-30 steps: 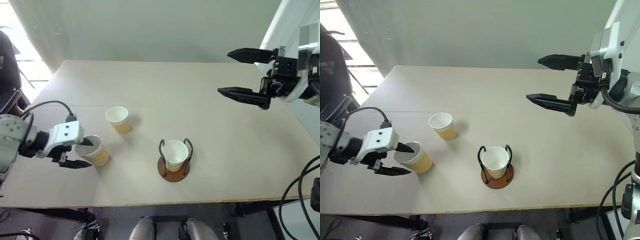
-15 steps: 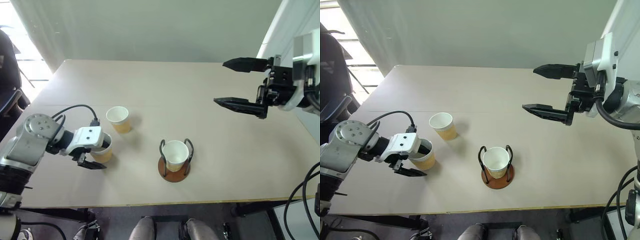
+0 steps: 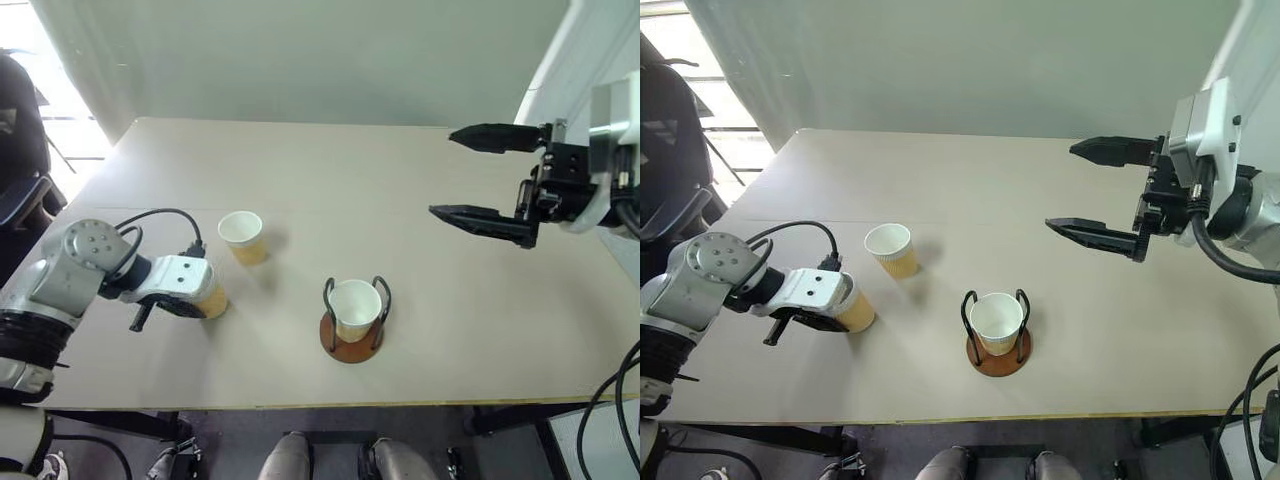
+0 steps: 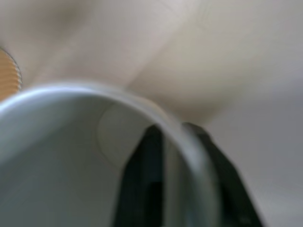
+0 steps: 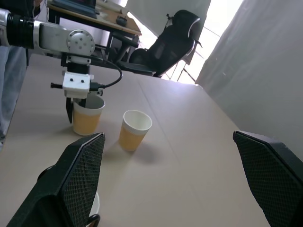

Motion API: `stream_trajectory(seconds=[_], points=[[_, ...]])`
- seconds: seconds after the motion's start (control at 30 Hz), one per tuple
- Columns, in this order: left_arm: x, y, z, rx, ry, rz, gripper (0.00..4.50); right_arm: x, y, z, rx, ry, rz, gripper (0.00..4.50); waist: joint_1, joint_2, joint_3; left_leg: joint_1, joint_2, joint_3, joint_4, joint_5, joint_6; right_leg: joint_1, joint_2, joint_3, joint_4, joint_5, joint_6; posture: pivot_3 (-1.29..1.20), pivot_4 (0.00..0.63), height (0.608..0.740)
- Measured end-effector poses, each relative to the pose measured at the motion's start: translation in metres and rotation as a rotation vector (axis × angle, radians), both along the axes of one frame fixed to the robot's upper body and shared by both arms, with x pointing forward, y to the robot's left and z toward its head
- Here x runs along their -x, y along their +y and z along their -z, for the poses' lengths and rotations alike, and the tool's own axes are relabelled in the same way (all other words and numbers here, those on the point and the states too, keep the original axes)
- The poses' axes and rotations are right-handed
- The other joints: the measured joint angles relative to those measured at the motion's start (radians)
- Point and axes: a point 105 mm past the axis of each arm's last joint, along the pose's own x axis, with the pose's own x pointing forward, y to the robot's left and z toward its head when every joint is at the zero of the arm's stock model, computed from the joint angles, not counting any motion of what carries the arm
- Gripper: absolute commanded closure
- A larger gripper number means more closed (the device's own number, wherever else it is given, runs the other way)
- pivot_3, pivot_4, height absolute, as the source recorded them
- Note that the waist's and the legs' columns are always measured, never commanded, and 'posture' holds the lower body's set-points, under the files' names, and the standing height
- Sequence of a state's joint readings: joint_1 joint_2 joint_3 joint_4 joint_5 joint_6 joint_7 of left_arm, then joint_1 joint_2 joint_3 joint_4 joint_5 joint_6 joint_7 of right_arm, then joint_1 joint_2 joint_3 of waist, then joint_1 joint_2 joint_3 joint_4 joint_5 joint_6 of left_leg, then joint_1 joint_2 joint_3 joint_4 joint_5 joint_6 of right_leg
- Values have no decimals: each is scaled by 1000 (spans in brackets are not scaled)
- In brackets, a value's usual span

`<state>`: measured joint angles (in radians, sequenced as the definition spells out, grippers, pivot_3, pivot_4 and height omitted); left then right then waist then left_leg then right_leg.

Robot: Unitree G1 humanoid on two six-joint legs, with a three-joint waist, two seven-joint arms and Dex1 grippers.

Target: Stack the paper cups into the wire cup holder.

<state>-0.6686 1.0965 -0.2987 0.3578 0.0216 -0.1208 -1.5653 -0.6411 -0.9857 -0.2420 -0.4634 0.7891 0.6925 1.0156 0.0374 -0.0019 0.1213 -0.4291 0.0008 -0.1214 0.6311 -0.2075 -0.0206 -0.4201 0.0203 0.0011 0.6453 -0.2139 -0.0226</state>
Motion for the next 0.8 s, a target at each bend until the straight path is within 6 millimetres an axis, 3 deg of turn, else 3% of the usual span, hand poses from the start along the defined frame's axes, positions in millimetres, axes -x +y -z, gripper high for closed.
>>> stream_trajectory(seconds=[0.13, 0.23, 0.37, 0.7, 0.8], points=[[-7, -18, -11, 68, 5, 38, 4461, 16, -15, 30, 94, 132, -10, 0, 11, 0, 0, -4, -1, 0, 2, 0, 0, -2, 0, 0, -1, 0, 2, 0, 150, 740], [-20, -45, -47, 177, -26, 90, 4461, 28, -27, 36, 121, 157, 11, 0, 18, 0, 0, -7, -1, 0, 5, 0, -1, -2, 0, 0, -1, 1, 4, 0, 150, 740], [-28, -80, -99, 296, -103, 207, 4461, 34, -35, 28, 36, 88, 74, 0, 16, 0, 0, -6, -3, 2, 7, 0, 2, -1, -2, 2, -1, 3, 7, 0, 150, 740], [-35, -140, -128, 420, -85, 398, 4461, 62, -61, 64, -205, 51, 426, 0, 16, 0, 0, -8, -5, 2, 18, -4, 14, 4, -3, 4, -3, -1, 18, 0, 150, 740], [-39, -162, -127, 438, -76, 463, 4461, 69, -54, 68, -217, 34, 473, 0, 17, 0, 1, -9, -6, 3, 22, -6, 16, 5, -4, 6, -3, 1, 22, 0, 150, 740]])
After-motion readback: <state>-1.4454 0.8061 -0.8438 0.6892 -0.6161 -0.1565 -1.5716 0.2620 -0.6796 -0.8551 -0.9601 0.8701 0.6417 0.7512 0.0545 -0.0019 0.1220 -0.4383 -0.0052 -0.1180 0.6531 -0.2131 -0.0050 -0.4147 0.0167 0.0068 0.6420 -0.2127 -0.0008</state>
